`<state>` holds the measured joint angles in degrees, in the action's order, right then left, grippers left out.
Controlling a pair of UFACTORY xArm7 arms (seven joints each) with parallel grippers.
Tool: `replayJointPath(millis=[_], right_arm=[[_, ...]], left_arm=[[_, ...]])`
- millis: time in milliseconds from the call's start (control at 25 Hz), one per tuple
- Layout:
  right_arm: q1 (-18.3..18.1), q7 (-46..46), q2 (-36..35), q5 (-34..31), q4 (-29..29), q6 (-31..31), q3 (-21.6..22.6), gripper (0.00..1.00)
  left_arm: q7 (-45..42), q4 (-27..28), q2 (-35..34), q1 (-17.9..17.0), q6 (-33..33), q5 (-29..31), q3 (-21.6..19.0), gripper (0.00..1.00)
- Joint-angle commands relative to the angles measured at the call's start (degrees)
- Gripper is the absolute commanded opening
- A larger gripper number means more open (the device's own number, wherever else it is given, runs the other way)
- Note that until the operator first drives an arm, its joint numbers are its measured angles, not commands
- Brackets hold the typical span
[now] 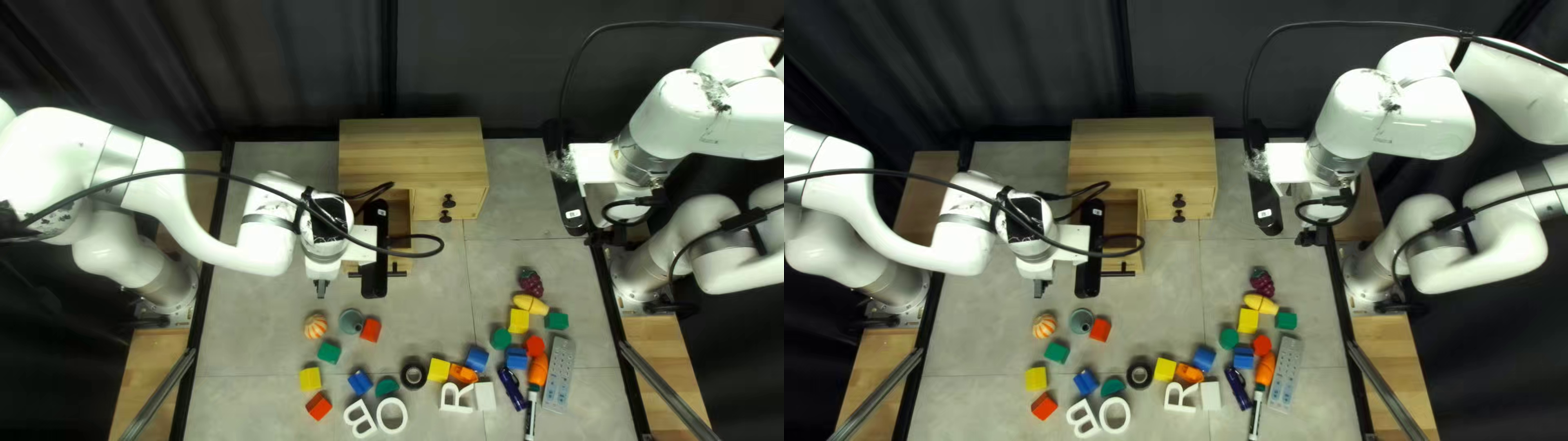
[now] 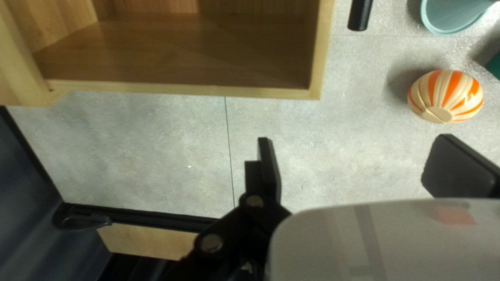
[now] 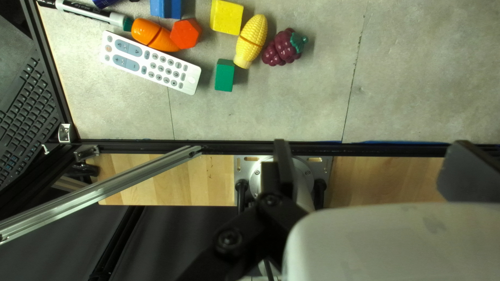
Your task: Open drawers and place objects into drawer and close
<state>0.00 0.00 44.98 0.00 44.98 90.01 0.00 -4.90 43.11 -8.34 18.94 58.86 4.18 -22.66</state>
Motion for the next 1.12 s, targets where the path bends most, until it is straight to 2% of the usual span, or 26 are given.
replayJointPath(millis=[40, 280, 720, 1120], right_arm=[[0.00, 0.00, 0.00, 0.00, 0.00, 0.00, 0.00, 1.00], [0.00, 0.00, 0.00, 0.00, 0.00, 0.00, 0.00, 1.00], [0.00, 0.00, 0.00, 0.00, 0.00, 0.00, 0.00, 1.00], [0.00, 0.00, 0.00, 0.00, 0.00, 0.00, 0.00, 1.00]], left_arm=[[1.46, -1.89, -1.06, -0.02, -2.80, -1.68, 0.60, 1.00], [2.26, -1.42, 0.08, -0.43, -5.56, -2.91, 0.41, 1.00], [2.02, 0.37, 1.72, -0.73, -6.28, -2.77, -0.04, 1.00], [1.91, -0.60, -3.96, -1.24, -1.85, -4.00, 0.03, 1.00]])
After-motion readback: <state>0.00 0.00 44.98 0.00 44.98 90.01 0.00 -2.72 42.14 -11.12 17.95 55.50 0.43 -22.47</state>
